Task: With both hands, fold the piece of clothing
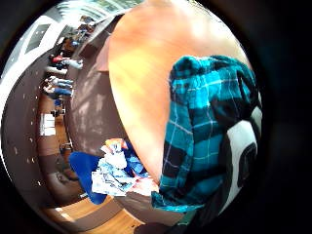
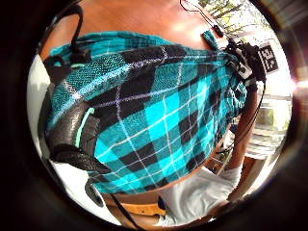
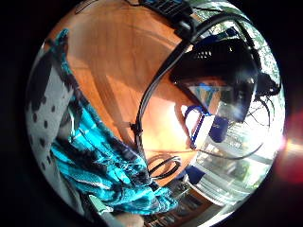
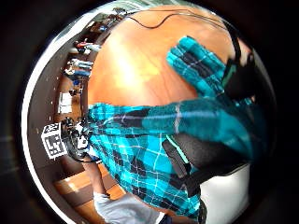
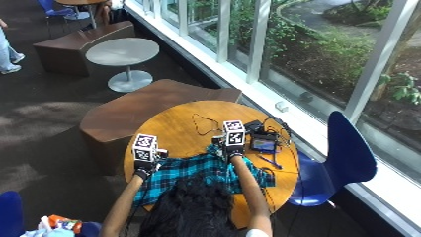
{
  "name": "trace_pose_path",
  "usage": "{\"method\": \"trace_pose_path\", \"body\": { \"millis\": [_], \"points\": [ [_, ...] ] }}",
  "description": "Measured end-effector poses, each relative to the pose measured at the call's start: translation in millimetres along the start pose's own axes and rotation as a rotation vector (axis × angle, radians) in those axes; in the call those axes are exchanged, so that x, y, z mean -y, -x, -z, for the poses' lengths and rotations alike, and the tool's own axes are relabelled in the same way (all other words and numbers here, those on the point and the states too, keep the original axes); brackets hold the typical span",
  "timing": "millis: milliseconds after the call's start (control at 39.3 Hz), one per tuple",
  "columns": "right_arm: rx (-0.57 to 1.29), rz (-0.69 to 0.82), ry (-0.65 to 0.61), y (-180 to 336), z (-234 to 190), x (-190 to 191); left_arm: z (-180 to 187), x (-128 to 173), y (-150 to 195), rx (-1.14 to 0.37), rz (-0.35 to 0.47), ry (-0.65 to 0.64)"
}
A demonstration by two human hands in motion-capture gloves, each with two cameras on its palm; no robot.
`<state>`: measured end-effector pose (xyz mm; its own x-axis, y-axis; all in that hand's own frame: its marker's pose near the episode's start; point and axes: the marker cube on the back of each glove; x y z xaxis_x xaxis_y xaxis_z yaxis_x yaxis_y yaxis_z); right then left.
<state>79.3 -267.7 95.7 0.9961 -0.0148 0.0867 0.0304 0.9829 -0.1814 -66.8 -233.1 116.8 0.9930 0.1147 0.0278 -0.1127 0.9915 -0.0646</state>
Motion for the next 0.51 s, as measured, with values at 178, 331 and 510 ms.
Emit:
{"method": "trace_pose_path", "body": {
  "millis": [178, 331, 510],
  "points": [
    [0.034, -0.165, -0.255, -14.8, 13.6, -77.2, 19.7, -44.7, -2.5, 0.117, 0.047, -0.123],
    [0.063, -0.346, -0.290, -26.5, -5.3, -173.0, 14.3, -93.6, -11.4, 0.135, 0.040, -0.136],
    [0.061, -0.491, -0.129, -31.3, -51.2, -215.4, -28.6, -122.1, -10.3, 0.086, 0.068, 0.029]
  ]
}}
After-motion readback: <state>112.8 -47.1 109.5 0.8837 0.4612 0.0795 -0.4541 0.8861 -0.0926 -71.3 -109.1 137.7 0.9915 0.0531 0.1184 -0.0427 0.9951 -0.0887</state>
